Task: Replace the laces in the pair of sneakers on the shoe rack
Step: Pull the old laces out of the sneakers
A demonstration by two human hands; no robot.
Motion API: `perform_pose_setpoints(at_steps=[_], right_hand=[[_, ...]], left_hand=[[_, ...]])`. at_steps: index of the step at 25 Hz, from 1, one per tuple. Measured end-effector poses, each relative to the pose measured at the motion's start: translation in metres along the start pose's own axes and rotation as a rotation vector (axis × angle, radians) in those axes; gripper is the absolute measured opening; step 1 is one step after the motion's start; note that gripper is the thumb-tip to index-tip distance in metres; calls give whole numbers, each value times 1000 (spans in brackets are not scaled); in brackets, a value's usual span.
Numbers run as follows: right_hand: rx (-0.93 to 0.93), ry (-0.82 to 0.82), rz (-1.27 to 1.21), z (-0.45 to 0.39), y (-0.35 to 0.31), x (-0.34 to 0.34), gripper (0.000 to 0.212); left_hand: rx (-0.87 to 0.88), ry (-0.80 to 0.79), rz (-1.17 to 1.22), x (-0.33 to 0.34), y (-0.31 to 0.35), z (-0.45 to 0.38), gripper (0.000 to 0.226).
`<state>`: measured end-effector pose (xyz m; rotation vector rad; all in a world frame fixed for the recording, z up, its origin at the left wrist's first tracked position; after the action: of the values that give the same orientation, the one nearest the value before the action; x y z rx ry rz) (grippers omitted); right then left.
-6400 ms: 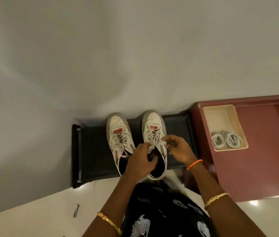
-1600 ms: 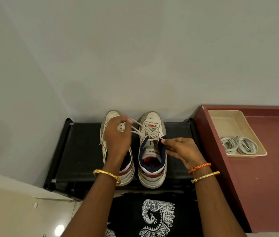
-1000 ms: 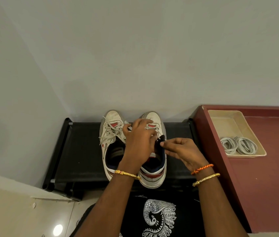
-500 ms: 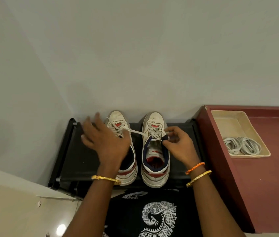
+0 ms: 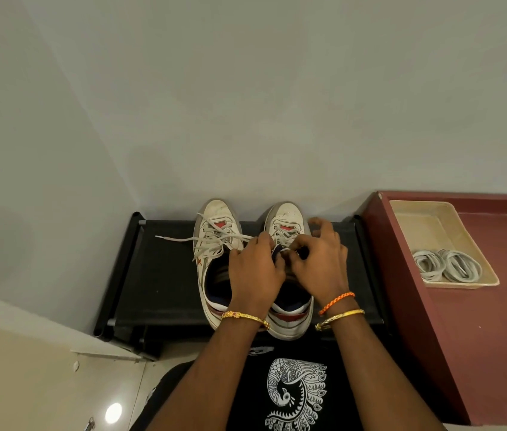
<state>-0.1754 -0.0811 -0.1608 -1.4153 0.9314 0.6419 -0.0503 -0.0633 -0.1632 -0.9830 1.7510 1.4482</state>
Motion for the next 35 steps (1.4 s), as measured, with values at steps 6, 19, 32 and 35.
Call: perform_pose_setpoints(at_steps=[6,19,32,35], right_hand=[[649,54,-746,-11,73,1,19],[-127,-130,193,7,-17,18,20],[667,342,-538,13,121,-69,7],[622,383,-663,12,106,-63,6]], left_hand=[[0,11,-47,1,2,1,21],[-1,-19,-61,3,0,3,27],[-22,12,-22,-1,-3,5,27],[-26,29,5,0,-4,5,26]])
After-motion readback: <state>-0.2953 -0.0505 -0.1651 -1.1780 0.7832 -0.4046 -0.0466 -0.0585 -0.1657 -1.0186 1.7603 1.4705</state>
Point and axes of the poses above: each hand's wrist, its own z-axis away from the middle knuckle, its own x-axis out of the palm, y = z × x, the point moved 9 cm from there along -z, towards the middle knuckle, and after that the axes turned 9 degrees about x, right-handed, at the moved point
